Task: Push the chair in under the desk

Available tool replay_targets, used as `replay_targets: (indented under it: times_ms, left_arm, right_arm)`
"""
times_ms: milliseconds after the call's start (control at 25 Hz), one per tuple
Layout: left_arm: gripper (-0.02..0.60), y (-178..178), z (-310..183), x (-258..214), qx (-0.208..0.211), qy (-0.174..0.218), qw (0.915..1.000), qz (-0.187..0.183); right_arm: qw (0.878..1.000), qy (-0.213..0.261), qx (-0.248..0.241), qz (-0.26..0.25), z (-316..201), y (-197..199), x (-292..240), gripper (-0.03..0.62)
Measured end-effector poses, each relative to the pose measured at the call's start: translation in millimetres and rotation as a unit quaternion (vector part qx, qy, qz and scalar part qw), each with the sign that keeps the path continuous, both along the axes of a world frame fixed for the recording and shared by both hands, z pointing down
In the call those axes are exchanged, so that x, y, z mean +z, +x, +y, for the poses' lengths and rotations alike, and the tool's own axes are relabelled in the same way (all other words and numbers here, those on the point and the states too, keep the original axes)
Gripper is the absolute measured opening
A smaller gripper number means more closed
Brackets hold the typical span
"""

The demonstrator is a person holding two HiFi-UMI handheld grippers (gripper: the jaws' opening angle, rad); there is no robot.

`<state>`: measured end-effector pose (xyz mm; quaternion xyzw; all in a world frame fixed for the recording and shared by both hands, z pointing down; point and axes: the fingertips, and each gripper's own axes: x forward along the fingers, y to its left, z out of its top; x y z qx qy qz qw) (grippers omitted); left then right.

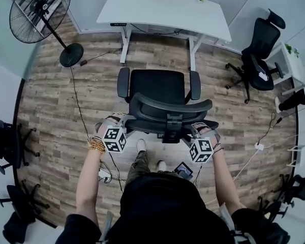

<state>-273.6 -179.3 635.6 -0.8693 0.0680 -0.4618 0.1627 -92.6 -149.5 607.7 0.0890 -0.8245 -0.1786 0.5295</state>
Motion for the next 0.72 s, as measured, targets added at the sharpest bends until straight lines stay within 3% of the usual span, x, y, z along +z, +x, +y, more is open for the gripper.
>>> replay_targets:
  times_ms: [400,720]
  left_arm:
    - [0.172,-18,-71,-2,0.034,0.033,0.9989,-0.008]
    - [0.169,-24,-116,-2,0.043,0.036,0.9984,-0.009]
  right_arm:
    - [0.999,-0.002,0.033,-0.002,-58,-20,-2,0.121]
    - [0.999,-0.006,0.04,-0.003,-100,-27,-2,0.121]
